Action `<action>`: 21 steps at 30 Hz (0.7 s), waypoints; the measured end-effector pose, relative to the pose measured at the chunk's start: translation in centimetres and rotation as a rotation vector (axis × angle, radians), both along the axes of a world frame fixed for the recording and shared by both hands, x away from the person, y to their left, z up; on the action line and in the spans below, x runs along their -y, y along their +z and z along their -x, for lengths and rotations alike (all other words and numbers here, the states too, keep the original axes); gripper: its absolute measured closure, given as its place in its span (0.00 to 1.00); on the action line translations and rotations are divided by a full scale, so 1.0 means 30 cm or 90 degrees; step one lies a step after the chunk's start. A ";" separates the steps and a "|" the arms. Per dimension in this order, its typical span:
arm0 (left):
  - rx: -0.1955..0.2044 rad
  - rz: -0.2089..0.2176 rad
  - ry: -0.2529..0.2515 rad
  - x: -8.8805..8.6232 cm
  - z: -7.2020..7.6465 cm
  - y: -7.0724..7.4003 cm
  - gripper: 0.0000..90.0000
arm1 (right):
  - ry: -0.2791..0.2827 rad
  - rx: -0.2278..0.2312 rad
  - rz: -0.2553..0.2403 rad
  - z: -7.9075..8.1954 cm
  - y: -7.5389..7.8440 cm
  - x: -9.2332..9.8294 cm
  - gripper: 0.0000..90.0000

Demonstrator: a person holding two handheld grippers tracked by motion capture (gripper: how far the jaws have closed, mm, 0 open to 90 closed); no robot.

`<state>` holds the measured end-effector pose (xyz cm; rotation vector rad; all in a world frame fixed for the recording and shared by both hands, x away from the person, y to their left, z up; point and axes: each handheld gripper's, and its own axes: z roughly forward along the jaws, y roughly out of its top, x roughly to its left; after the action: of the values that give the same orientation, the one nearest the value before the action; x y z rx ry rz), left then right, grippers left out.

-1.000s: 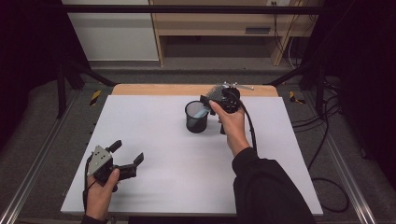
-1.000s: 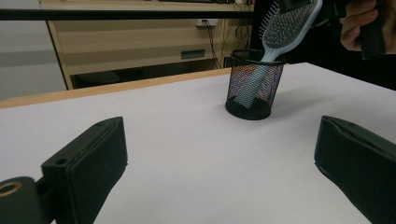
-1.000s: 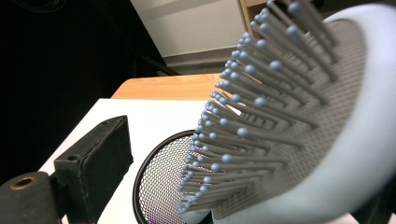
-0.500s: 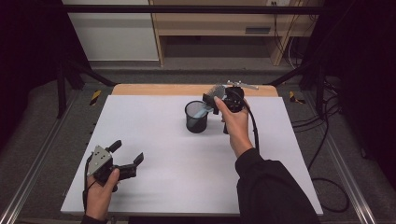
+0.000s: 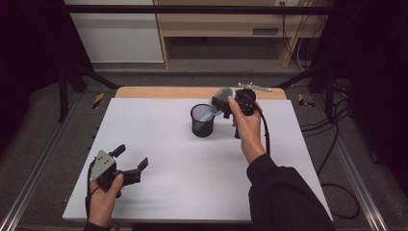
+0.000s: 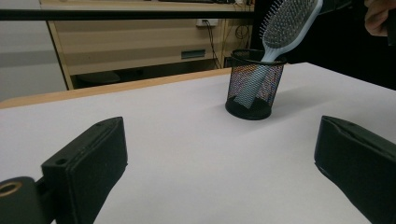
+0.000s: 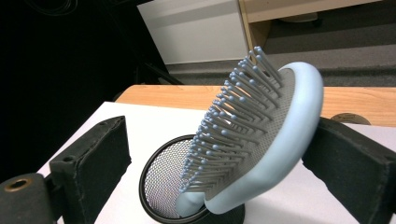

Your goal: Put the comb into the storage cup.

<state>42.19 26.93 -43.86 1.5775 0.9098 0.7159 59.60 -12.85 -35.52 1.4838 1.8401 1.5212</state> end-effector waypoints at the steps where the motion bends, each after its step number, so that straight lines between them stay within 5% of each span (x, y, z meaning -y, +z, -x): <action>1: 0.000 0.000 0.000 0.000 0.000 0.000 0.03 | 0.002 0.002 0.001 0.001 0.001 0.002 0.09; 21: 0.000 0.005 0.001 -0.001 -0.001 0.000 0.03 | -0.006 0.017 0.020 0.046 0.052 0.069 0.07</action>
<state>42.22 26.97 -43.87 1.5700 0.9129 0.7136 58.22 -14.92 -33.97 1.4496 1.8313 1.4935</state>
